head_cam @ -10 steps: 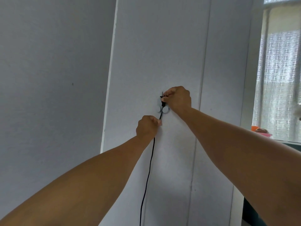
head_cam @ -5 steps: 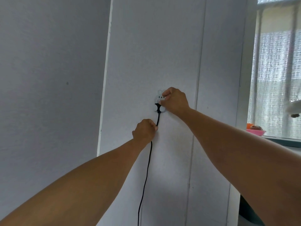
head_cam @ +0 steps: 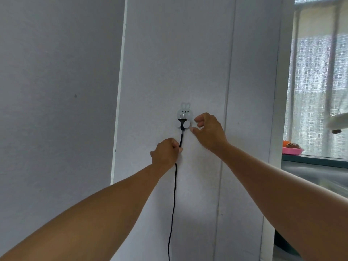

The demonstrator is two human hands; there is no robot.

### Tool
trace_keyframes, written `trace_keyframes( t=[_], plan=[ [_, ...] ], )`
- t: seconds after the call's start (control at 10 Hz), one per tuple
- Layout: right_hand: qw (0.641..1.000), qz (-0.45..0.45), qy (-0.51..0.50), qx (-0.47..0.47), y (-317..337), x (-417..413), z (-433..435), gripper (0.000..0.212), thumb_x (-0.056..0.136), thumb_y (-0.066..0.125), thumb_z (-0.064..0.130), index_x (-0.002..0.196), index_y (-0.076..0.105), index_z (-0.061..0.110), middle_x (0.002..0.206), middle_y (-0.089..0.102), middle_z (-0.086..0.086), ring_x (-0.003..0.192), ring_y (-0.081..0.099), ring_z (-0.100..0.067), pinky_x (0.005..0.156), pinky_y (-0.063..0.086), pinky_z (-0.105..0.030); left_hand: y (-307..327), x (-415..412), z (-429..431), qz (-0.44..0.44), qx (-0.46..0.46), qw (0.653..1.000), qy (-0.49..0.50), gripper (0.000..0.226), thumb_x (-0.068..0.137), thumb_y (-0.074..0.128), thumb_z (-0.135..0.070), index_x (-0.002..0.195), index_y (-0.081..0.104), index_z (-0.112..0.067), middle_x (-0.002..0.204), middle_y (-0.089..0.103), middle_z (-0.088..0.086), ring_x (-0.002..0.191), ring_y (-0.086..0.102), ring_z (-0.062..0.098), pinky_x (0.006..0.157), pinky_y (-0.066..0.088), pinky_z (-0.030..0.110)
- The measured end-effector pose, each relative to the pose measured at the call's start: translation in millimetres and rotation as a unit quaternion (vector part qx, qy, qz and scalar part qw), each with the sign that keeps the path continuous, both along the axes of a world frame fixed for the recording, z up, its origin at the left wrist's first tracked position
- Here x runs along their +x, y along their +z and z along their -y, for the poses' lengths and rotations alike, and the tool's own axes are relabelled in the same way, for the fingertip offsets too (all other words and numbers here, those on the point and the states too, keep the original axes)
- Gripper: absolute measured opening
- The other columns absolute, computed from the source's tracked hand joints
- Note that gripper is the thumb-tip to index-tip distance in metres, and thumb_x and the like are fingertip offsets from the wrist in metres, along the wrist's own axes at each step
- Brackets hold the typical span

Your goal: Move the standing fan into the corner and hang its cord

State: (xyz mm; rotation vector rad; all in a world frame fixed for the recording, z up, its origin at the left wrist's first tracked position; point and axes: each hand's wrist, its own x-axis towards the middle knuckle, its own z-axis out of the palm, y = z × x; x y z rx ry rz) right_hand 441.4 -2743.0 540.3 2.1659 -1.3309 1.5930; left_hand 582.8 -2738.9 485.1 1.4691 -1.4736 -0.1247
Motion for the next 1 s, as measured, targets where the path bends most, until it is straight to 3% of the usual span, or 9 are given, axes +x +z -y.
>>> trace_keyframes(
  t=[0.2,0.5,0.6,0.8,1.0],
  plan=[
    [0.999,0.014,0.002,0.046,-10.1,-6.5,-9.4,0.033,0.085,0.067,0.029,0.114,0.056,0.017,0.114,0.06,-0.004,0.094,0.055,-0.012,0.083,0.046,-0.028,1.0,2.0,-7.8,0.016,-0.004,0.999,-0.03,0.009,0.088,0.063,-0.029,0.081,0.062,-0.023,0.094,0.069,-0.002,0.096,0.065,0.021,0.094,0.05,0.043],
    [0.995,0.003,0.0,0.104,-36.7,-18.4,-28.9,0.033,0.083,0.068,0.032,0.112,0.059,0.018,0.112,0.063,-0.003,0.096,0.057,-0.014,0.085,0.047,-0.03,-9.8,9.3,-22.7,0.003,0.005,0.999,-0.051,0.026,0.09,0.063,-0.03,0.111,0.069,-0.014,0.117,0.069,0.002,0.11,0.063,0.021,0.099,0.049,0.036],
    [0.994,-0.018,-0.015,0.111,-48.2,-20.2,-36.0,0.033,0.084,0.068,0.031,0.112,0.058,0.018,0.113,0.061,-0.004,0.101,0.06,-0.017,0.089,0.05,-0.035,-17.4,13.0,-32.1,0.036,-0.01,0.999,-0.032,0.025,0.093,0.058,-0.026,0.114,0.067,-0.017,0.12,0.067,0.001,0.112,0.061,0.02,0.102,0.045,0.04],
    [0.989,-0.11,-0.077,0.059,-75.8,-17.1,-54.2,0.037,0.085,0.066,0.033,0.117,0.053,0.02,0.119,0.053,-0.004,0.109,0.053,-0.025,0.092,0.047,-0.041,-32.4,26.9,-54.6,0.151,-0.069,0.985,0.04,0.036,0.095,0.054,-0.031,0.131,0.053,-0.024,0.127,0.056,0.003,0.114,0.056,0.02,0.091,0.031,0.032],
    [0.969,-0.187,-0.154,-0.042,-89.7,-5.6,-75.3,0.059,0.082,0.064,0.045,0.133,0.044,0.022,0.148,0.033,-0.005,0.134,0.031,-0.03,0.101,0.033,-0.048,-49.0,59.2,-83.7,0.294,-0.205,0.922,0.145,0.061,0.091,0.057,-0.036,0.148,0.037,-0.024,0.149,0.04,0.003,0.135,0.04,0.024,0.111,0.023,0.04]
  ],
)
